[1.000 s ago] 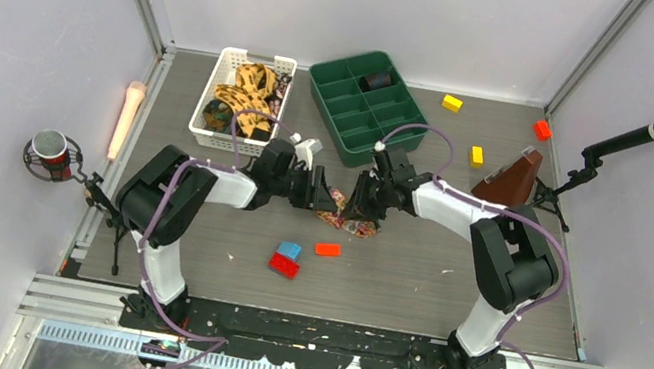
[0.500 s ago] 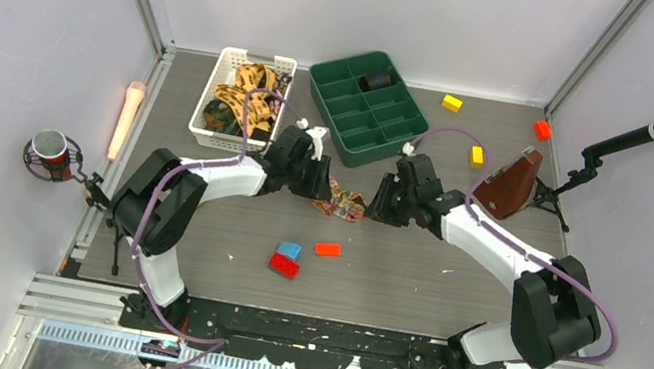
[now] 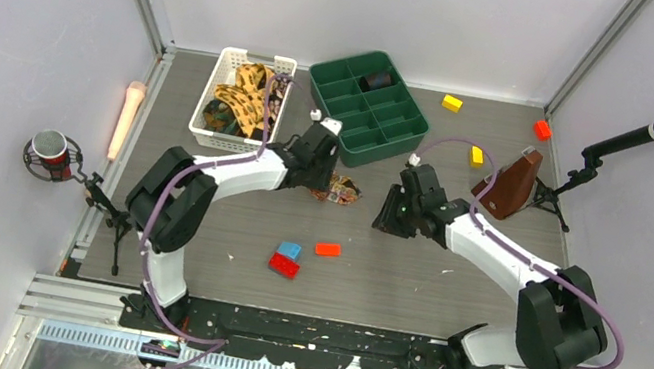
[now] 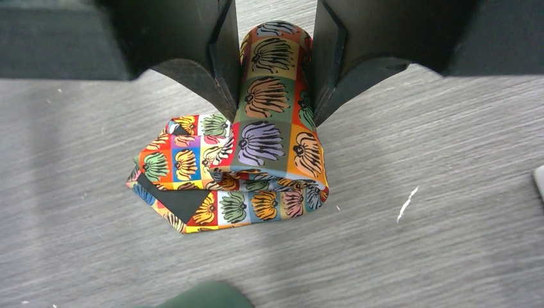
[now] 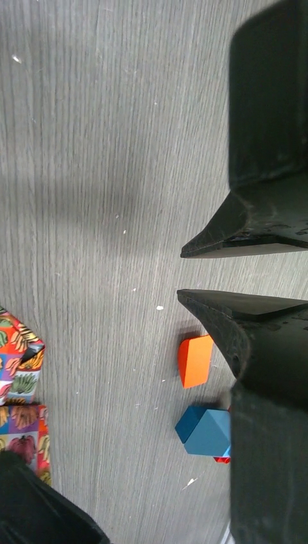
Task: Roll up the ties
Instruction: Roll the tie at the center of the board.
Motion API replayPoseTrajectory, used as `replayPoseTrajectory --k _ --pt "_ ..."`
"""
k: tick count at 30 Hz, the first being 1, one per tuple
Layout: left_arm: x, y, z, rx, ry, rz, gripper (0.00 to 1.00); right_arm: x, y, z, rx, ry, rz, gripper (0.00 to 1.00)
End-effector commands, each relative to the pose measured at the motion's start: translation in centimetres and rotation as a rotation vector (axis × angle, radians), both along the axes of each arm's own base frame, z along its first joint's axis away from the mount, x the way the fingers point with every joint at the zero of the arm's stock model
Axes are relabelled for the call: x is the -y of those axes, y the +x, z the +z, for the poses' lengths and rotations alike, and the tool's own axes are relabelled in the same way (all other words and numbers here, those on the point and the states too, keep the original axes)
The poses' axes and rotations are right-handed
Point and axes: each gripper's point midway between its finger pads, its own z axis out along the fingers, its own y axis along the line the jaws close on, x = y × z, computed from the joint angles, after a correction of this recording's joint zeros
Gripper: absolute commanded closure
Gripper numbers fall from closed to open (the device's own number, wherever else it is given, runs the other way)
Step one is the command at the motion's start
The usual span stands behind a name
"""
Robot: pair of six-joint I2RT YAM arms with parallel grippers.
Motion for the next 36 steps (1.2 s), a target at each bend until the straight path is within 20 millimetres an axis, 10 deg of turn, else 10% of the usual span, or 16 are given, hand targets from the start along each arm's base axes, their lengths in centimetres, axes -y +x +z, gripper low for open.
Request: replayPoseTrajectory --k 1,18,36 --pt "-0.7 1.1 0.3 0.055 0.174 0.050 0.64 0.3 0.2 1.4 0.048 0.021 -0.026 0.69" --pt "1.5 3.0 0.4 0.157 0.550 0.099 0.61 1.8 -1.1 2.3 0.069 0.016 -0.047 0.69" --pt "5.1 2.8 1.4 0.140 0.562 0.046 0.38 4.6 -2.5 4.0 0.131 -0.014 -0.134 0.68"
